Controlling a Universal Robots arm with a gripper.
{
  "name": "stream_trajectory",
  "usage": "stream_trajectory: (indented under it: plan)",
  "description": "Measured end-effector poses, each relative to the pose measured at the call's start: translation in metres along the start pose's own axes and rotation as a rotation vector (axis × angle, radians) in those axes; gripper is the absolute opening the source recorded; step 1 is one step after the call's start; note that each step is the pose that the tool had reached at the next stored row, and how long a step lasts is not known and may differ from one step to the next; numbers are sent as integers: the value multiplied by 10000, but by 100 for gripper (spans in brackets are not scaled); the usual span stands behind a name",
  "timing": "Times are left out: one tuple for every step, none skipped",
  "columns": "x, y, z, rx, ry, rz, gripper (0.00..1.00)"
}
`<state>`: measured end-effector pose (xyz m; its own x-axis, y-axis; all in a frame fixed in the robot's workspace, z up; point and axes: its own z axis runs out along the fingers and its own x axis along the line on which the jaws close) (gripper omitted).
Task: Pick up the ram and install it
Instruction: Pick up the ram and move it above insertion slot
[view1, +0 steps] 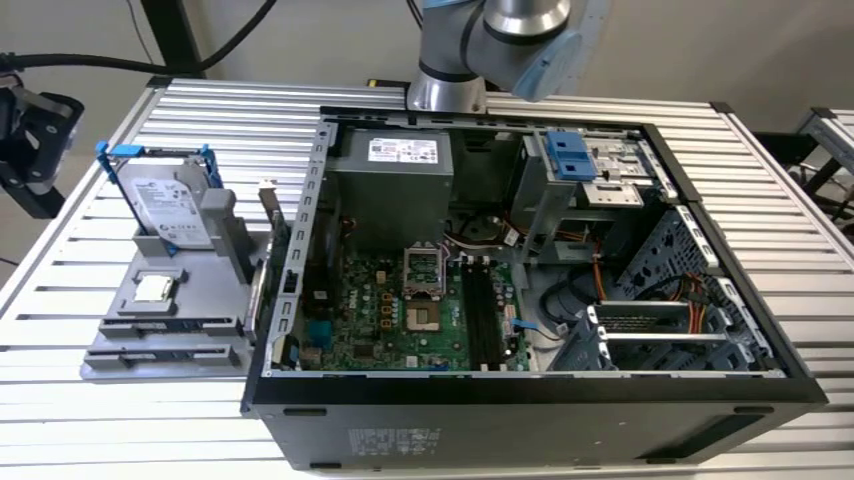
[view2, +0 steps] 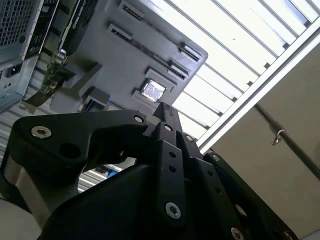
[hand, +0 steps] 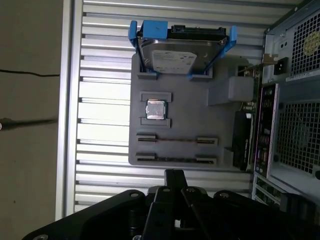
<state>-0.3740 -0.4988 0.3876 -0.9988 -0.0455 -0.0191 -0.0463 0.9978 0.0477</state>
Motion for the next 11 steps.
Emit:
stream_trajectory:
  plan:
    - [1, -13, 0, 0, 0, 0, 0]
    - [1, -26, 0, -1, 0, 0, 0]
    - [2, -36, 0, 0, 0, -1, 0]
    - [2, -43, 1, -1, -1, -1, 0]
    - [3, -46, 1, 0, 0, 0, 0]
    - [3, -46, 1, 0, 0, 1, 0]
    - [3, -47, 1, 0, 0, 1, 0]
    - [2, -47, 1, 0, 0, -1, 0]
    - [2, -47, 1, 0, 1, -4, 0]
    - [2, -48, 1, -1, 0, -20, 0]
    - [2, -47, -1, -1, 1, -20, 0]
